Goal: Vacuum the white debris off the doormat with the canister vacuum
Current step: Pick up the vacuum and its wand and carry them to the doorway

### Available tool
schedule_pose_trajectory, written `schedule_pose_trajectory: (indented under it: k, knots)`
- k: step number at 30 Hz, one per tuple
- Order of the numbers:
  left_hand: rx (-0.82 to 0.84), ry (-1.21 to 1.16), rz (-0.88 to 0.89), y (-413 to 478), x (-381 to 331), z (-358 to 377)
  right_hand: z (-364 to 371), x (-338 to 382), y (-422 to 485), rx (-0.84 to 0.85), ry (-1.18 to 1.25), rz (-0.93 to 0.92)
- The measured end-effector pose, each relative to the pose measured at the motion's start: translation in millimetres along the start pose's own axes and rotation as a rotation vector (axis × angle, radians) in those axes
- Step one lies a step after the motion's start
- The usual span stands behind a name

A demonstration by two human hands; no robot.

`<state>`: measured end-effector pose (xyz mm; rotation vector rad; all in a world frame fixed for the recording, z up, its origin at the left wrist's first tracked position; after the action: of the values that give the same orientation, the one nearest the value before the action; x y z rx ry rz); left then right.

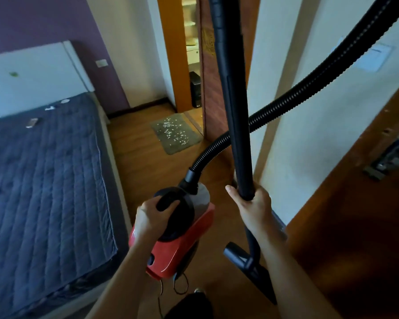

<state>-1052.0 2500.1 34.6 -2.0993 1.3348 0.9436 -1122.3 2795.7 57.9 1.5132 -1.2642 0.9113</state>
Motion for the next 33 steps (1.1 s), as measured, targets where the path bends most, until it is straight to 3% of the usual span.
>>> schedule_pose_trajectory:
  k: [7, 15, 23, 33]
  knots:
    - [-0.125, -0.033, -0.111, 67, 20, -13, 58, -2, 88, 0.153, -0.015, -0.092]
    - [-0.205, -0.028, -0.224, 205, 54, -28, 173, -6, 238, 0.301, 0.021, -0.081]
    - [-0.275, -0.026, -0.329, 331, 82, -62, 283, 5, 376, 0.376, 0.054, -0.143]
    - [-0.348, 0.001, -0.392, 459, 90, -85, 363, -10, 506, 0.425, 0.083, -0.134]
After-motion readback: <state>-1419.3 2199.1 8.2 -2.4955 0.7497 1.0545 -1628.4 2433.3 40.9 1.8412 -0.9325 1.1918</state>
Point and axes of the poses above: each hand's wrist, its own y-axis towards the middle knuckle, its own z-axis out of the palm, x = y × z, the point moved 10 cm from there along y, towards the middle knuckle, and after that the axes turned 7 degrees about x, right-handed, at the moved point
